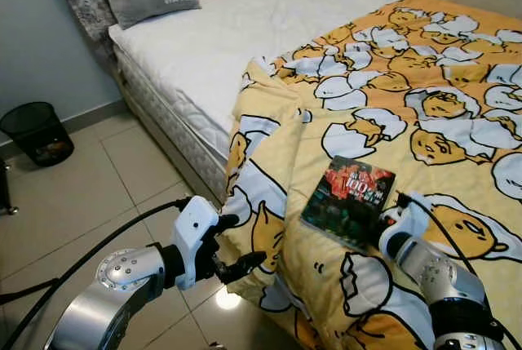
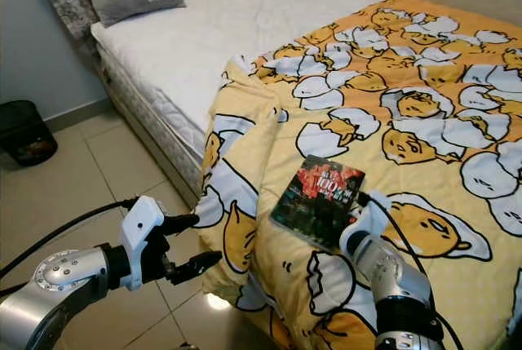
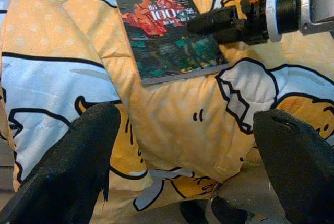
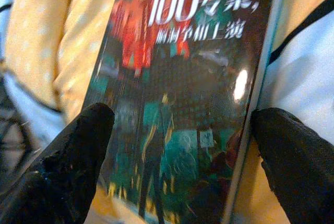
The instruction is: Clean up the room
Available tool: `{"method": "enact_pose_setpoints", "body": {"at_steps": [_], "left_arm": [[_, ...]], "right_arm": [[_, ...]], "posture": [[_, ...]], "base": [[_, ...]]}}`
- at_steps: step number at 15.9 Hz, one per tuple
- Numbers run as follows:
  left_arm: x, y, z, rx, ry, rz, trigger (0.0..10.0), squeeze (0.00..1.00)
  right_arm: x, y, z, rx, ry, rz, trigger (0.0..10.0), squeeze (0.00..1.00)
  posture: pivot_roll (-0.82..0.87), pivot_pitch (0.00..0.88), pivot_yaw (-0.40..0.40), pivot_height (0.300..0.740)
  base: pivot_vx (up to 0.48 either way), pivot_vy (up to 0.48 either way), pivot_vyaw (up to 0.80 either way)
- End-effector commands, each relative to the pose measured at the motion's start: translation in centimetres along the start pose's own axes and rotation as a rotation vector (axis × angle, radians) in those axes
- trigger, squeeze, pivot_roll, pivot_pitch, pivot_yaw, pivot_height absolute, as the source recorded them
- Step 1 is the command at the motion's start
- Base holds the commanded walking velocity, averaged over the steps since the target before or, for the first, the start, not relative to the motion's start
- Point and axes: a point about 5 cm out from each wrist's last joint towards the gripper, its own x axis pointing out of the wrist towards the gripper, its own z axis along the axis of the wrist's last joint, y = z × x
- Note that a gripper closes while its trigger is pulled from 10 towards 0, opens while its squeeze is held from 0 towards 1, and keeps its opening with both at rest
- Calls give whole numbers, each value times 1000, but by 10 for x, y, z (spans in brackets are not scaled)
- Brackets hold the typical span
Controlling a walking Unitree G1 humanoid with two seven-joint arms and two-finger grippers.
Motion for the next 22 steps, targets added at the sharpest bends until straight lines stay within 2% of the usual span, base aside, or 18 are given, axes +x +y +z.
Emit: {"method": "enact_pose_setpoints", "body": {"at_steps": [1, 5, 7, 11, 13, 14, 16, 18, 22], "left_arm": [[1, 1, 1, -3, 10, -14, 10000, 1000], [1, 2, 0, 1, 18, -21, 10000, 1000], [0, 2, -1, 4, 23, -18, 10000, 1000], [1, 2, -1, 11, 28, -20, 10000, 1000], [1, 2, -1, 14, 31, -23, 10000, 1000], [2, 3, -1, 18, 32, -24, 10000, 1000], [3, 3, -1, 23, 35, -21, 10000, 1000], [2, 3, -1, 24, 34, -14, 10000, 1000], [0, 3, -2, 23, 33, -4, 10000, 1000]], "right_arm": [[2, 4, 1, 23, 30, 49, 10000, 0], [2, -9, -3, 16, 61, -8, 10000, 0], [3, -15, -6, 53, 78, -34, 10000, 0], [9, -12, -18, 144, 126, 14, 10000, 0], [13, -10, -28, 147, 160, 20, 10000, 0], [15, -13, -38, 124, 192, -20, 10000, 0], [17, -13, -42, 123, 195, -32, 10000, 0], [20, -6, -37, 171, 165, 26, 10000, 0], [22, 21, -8, 309, 28, 325, 10000, 0]], "posture": [[6, 0, 60, 740], [7, 0, 64, 740], [12, 0, 65, 740], [17, 0, 72, 740], [20, 0, 76, 740], [24, 0, 76, 740], [38, 0, 69, 740], [40, 0, 67, 740], [39, 0, 64, 740]], "base": [[0, 0, 0], [0, 0, 0], [0, 0, 0], [0, 0, 0], [0, 0, 0], [0, 0, 0], [0, 0, 0], [0, 0, 0], [0, 0, 0]]}}
